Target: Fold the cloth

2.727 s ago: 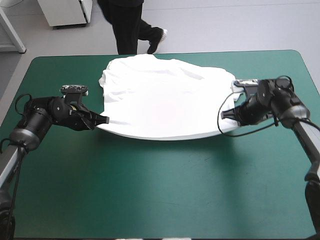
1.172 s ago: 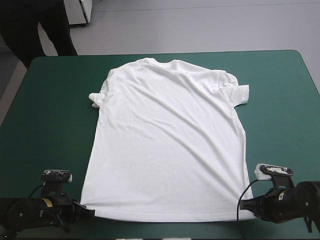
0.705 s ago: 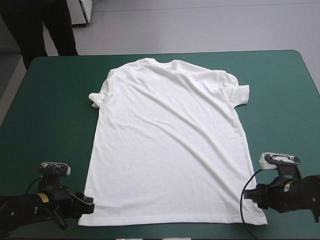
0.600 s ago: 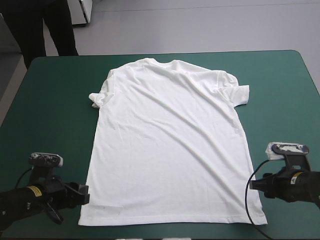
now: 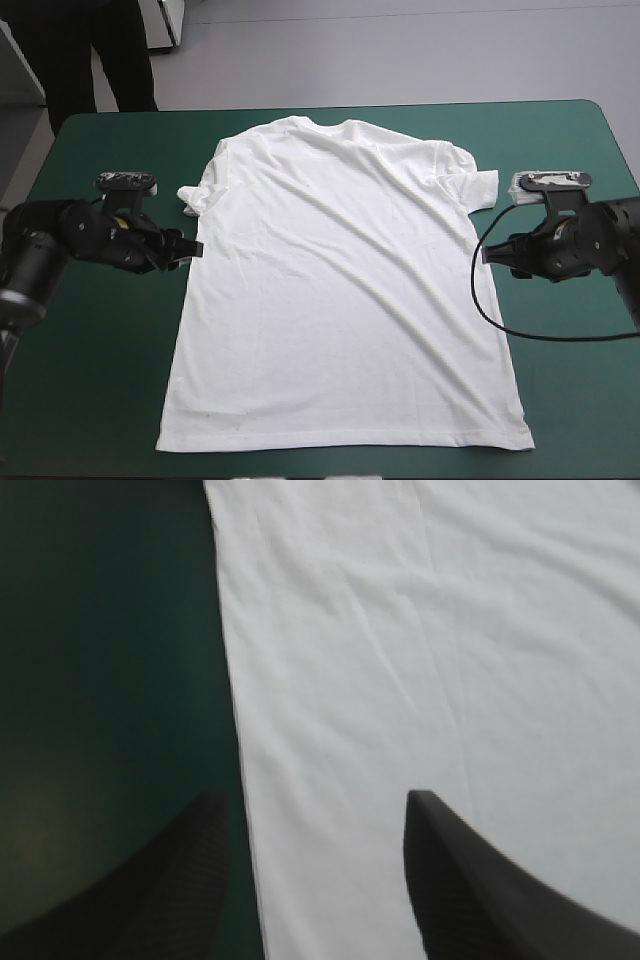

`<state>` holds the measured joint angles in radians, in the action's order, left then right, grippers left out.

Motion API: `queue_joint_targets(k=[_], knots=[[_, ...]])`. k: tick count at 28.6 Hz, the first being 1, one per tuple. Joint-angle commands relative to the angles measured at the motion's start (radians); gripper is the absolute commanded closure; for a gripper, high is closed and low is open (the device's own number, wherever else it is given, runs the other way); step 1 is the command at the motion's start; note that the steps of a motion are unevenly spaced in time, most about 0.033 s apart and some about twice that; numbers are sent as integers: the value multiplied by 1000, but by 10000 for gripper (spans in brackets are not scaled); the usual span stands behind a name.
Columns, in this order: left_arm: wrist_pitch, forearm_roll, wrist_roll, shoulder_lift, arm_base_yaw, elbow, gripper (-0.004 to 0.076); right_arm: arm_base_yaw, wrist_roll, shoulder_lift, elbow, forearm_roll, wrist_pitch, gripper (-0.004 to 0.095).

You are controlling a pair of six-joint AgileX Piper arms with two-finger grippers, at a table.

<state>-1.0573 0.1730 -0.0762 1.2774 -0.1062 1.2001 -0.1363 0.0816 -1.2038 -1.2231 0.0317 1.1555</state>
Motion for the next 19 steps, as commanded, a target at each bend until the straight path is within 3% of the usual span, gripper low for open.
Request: queue_joint_targets(k=[1,12,19], knots=[[46,-23,3,130,-1,124,332,1,-9,-56,-75,-13,-51,436],[-7,-96,11,442,-1,378,335,1,-21,-122,-83,-32,-69,440],[-31,-157,29,555,-1,465,335,1,-24,-124,-86,-32,-82,440]])
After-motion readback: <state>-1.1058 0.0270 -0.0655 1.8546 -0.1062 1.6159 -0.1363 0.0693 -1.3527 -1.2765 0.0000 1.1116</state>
